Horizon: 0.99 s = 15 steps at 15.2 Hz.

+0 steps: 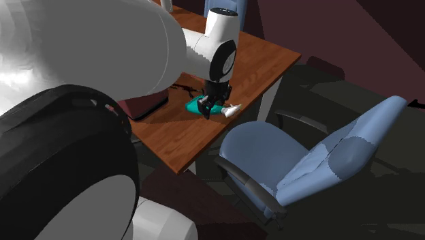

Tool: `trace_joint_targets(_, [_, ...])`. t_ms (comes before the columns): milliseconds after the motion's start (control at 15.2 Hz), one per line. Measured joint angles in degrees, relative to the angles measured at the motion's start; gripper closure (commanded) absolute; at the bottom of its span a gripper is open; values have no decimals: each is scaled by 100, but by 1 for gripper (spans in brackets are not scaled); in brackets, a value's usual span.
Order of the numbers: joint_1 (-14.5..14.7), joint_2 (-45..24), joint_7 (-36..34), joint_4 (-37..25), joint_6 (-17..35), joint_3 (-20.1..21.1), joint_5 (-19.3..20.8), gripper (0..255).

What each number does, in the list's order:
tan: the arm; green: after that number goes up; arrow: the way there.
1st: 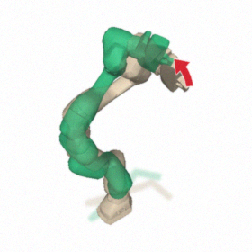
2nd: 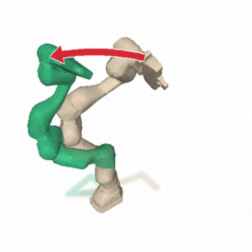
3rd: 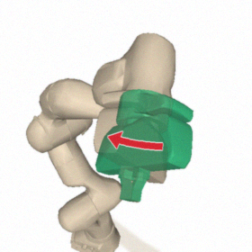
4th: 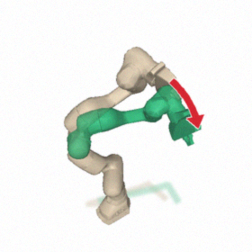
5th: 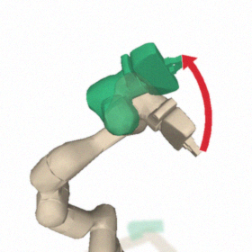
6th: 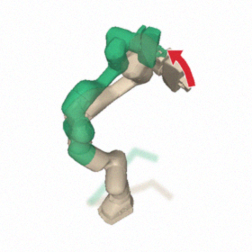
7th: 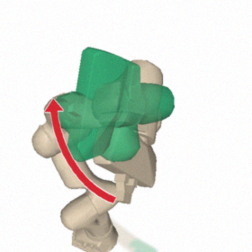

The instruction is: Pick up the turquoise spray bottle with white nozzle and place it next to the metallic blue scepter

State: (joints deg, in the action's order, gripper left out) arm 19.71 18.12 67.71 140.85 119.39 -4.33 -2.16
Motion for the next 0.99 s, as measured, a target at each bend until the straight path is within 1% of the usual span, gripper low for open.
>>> trace_joint_targets(990, [-2,371,-89,-855,-1223,31,31,255])
